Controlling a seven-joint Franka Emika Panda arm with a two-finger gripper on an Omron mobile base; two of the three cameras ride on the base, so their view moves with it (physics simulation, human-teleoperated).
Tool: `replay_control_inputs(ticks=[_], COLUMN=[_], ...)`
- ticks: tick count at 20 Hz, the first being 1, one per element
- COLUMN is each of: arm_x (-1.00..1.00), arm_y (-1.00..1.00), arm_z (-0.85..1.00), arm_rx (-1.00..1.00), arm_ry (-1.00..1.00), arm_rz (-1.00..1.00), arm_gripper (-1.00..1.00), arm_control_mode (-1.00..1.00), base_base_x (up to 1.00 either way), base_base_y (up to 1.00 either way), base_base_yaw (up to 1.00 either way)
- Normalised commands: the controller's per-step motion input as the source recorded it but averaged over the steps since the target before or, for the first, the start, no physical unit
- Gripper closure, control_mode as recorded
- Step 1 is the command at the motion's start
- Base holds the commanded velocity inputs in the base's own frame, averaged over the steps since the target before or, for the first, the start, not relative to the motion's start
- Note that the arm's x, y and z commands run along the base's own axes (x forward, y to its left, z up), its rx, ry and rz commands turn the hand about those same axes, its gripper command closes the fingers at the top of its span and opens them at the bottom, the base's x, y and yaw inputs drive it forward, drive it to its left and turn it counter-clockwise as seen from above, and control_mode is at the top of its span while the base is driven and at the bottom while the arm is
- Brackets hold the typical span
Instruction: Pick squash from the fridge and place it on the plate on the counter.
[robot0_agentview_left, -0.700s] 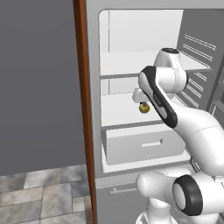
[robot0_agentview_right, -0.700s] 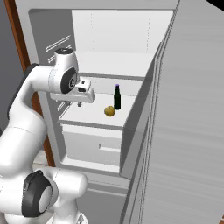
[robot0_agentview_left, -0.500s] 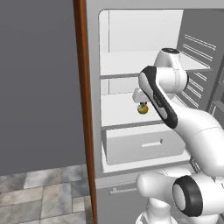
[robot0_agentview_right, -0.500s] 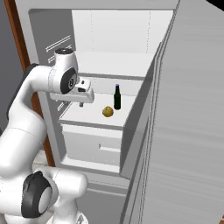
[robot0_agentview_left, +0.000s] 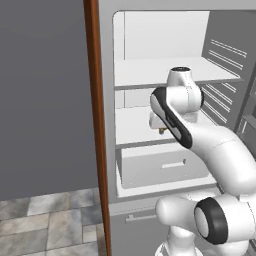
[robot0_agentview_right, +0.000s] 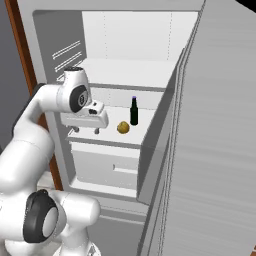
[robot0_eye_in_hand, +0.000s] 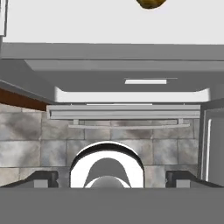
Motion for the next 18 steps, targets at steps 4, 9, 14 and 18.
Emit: replay_control_inputs(ticks=[4,9,14,18], arm_x=[0.0,0.0,0.05,0.22], arm_y=[-0.21,-0.11,-0.34,-0.3], arm_z=[-0.71,-0.21,-0.01,0.0], arm_rx=[-0.08,0.0,0.0,0.0], arm_ry=[-0.04,-0.31,-0.25,-0.17], arm_rz=[-0.09,-0.03,-0.06,-0.02], arm_gripper=[-1.0,-1.0,-1.0,-1.0], arm_control_mode=[-1.0,-1.0,-1.0,-1.0], base_base_x=[0.0,0.0,0.0,0.0], base_base_y=[0.0,0.0,0.0,0.0], base_base_yaw=[0.0,0.0,0.0,0.0])
